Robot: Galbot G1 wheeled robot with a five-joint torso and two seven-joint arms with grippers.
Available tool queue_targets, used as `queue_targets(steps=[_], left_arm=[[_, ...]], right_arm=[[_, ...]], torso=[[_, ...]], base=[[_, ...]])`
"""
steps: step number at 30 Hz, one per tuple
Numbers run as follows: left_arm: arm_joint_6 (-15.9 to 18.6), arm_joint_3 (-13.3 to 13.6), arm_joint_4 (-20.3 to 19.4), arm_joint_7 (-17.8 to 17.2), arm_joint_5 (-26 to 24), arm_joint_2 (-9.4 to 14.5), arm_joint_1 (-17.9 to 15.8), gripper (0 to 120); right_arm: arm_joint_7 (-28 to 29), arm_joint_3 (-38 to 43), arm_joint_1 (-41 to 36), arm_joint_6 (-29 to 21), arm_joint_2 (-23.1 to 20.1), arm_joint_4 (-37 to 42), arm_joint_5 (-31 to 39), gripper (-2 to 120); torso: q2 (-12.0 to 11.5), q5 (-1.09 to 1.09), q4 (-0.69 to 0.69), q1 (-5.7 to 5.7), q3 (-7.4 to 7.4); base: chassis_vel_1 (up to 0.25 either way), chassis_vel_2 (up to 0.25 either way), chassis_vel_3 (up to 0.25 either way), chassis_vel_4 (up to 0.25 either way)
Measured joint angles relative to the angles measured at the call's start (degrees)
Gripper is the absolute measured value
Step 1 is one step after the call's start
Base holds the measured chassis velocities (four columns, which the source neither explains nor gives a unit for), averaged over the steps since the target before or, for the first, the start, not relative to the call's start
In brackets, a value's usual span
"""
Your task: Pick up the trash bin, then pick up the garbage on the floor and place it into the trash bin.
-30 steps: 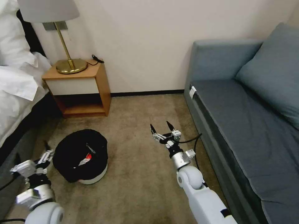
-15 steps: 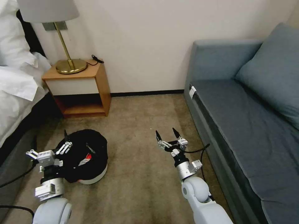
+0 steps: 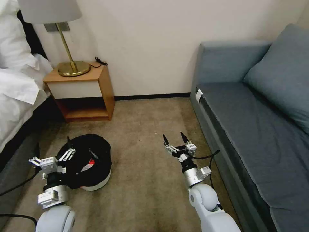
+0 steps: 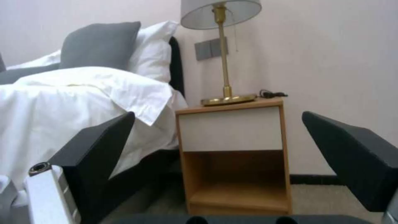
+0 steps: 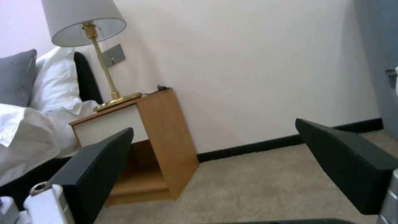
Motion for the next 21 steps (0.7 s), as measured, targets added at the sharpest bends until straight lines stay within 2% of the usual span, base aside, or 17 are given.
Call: queue_targets(steps=[21], left_arm=[[0.05, -0.02, 0.06, -0.09, -0.18, 0.02, 0.00, 100]], right_arm=[[-0.03, -0.08, 0.09, -0.08, -0.03, -0.10, 0.08, 100]], torso=[[0.00, 0.00, 0.00, 0.00, 0.00]], base=[[0.000, 0.000, 0.000, 0.000]])
